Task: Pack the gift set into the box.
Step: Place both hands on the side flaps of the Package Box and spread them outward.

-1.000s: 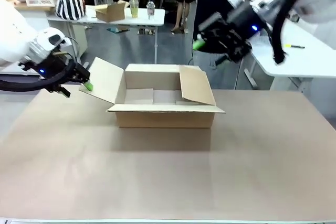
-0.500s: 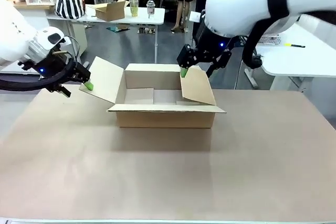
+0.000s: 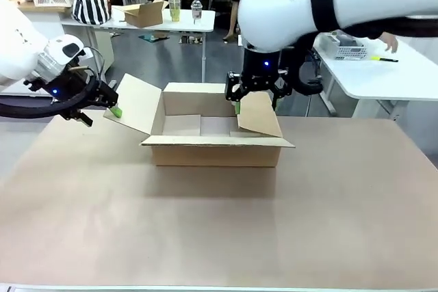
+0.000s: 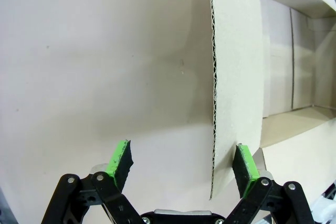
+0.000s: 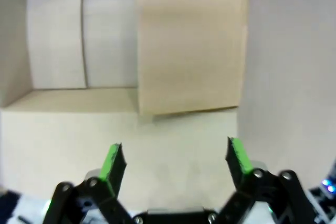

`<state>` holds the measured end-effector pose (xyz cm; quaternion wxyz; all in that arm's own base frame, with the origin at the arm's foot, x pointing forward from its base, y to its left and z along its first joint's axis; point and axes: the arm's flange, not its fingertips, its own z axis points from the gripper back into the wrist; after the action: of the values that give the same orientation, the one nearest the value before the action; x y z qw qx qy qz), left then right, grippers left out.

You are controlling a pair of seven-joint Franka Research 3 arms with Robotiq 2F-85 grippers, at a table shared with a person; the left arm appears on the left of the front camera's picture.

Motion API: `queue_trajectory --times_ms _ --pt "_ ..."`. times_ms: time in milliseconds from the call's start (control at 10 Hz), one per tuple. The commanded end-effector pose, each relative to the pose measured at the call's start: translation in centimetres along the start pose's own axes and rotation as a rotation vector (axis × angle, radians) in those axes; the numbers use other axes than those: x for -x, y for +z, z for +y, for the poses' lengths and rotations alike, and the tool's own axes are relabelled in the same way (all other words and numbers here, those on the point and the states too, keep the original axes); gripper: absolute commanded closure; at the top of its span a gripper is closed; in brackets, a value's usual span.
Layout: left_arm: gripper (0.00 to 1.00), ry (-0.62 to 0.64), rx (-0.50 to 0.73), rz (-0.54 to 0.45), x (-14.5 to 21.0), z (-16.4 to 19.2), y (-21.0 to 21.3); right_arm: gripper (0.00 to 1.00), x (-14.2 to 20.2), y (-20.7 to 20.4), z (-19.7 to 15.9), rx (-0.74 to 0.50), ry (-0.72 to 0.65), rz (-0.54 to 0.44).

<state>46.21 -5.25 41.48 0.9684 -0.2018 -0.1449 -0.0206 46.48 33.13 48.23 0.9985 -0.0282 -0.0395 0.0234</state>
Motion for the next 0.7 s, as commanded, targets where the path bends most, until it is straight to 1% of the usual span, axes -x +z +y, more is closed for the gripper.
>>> queue_trajectory --times_ms 0,100,200,300,400,600 --pt "0.00 0.009 -0.009 0.013 -0.1 -0.1 0.4 0.00 -4.2 0.4 3.0 -0.002 -0.049 0.038" --pt "0.00 0.009 -0.009 0.013 -0.1 -0.1 0.4 0.00 -5.4 -0.7 3.9 0.054 0.009 0.010" --pt "0.00 0.009 -0.009 0.013 -0.1 -0.1 0.4 0.00 -6.4 -1.8 4.6 0.146 0.020 -0.020" --pt "0.00 0.009 -0.009 0.013 -0.1 -0.1 0.4 0.00 -7.3 -2.9 4.8 0.195 0.049 -0.032" --pt "0.00 0.009 -0.009 0.013 -0.1 -0.1 0.4 0.00 -8.2 -4.2 5.1 0.195 0.081 -0.072" --pt "0.00 0.009 -0.009 0.013 -0.1 -0.1 0.4 0.00 -9.3 -6.6 4.9 0.252 0.066 -0.030"
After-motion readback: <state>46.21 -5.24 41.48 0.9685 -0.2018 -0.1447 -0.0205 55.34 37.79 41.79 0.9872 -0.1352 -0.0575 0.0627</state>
